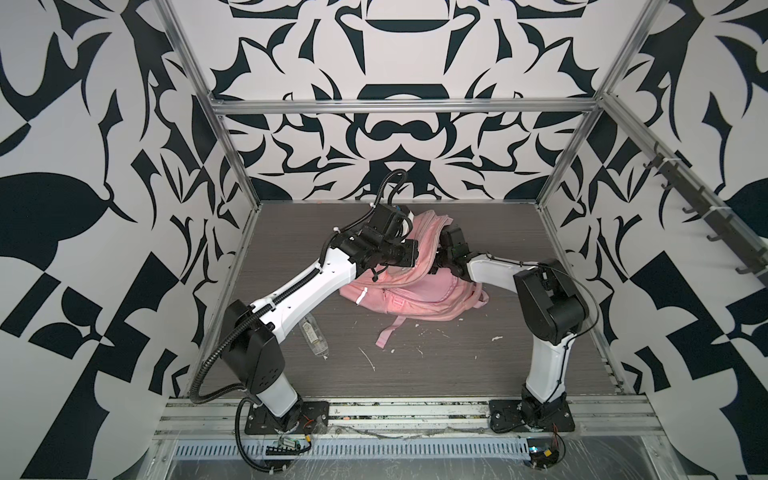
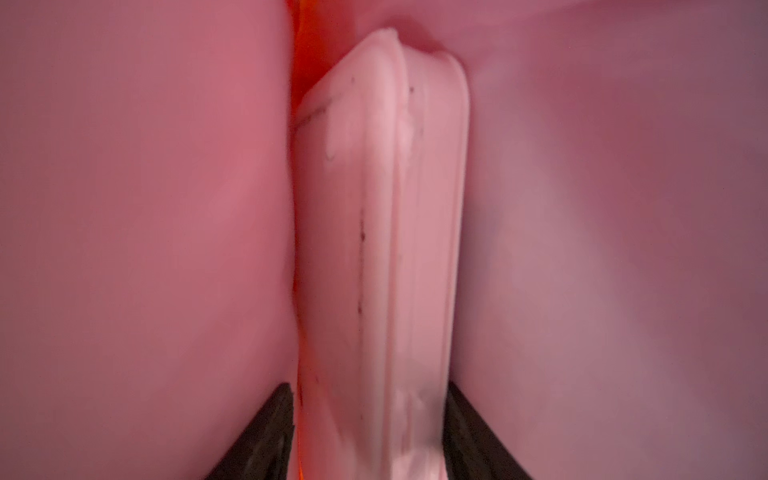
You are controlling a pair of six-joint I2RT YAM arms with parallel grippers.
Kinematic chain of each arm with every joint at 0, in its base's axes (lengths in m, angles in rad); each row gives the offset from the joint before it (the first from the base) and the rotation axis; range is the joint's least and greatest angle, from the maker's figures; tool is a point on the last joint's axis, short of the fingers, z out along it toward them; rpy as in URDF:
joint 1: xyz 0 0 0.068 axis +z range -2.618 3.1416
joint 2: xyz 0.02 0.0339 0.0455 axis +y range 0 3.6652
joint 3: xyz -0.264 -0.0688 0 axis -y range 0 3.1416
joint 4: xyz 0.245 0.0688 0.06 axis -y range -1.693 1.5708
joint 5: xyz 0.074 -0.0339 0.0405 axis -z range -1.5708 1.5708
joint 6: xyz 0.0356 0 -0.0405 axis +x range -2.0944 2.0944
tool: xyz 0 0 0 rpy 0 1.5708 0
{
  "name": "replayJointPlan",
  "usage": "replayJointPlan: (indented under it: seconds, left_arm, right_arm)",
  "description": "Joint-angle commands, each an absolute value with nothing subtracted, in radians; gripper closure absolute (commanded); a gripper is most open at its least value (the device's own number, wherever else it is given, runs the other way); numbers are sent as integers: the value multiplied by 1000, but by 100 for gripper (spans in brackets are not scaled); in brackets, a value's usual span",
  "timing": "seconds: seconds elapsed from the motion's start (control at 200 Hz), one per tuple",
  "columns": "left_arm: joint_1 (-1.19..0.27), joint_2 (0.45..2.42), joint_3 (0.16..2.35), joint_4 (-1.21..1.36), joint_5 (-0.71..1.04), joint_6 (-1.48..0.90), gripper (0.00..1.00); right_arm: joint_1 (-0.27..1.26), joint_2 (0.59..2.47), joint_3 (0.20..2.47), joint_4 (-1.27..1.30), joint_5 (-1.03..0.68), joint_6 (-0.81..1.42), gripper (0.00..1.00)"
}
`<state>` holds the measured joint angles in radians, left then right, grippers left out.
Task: Pack the student bag
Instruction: 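Push the pencil case down into the backpack opening with the right gripper, then open it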
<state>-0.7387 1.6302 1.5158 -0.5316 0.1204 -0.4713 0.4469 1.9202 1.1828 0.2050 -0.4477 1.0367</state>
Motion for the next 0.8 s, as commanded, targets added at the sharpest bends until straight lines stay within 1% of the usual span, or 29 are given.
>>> replayJointPlan:
  seconds: [0.0, 0.07, 0.285, 0.45, 0.59, 0.795]
  left_arm:
    - [-739, 1585, 1516, -457, 173, -479, 100]
    - [-739, 1589, 1513, -448, 184, -484, 100]
    - [-740, 1595, 1507, -442, 193, -489, 100]
    - [-738, 1588, 1500, -444, 190, -486, 100]
    - [-732, 1589, 1487, -442, 187, -487, 100]
    - [-729, 1623, 1493, -440, 201, -488, 100]
  right_arm:
    - [456, 1850, 1206, 170, -428, 968, 41]
    - [457, 1864, 1206, 185, -444, 974, 42]
    - [469, 1912, 1225, 232, -477, 1002, 52]
    - [474, 1943, 1226, 308, -522, 1035, 53]
    - [473, 1887, 1171, 321, -504, 1017, 52]
    - [468, 1766, 1104, 152, -443, 877, 51]
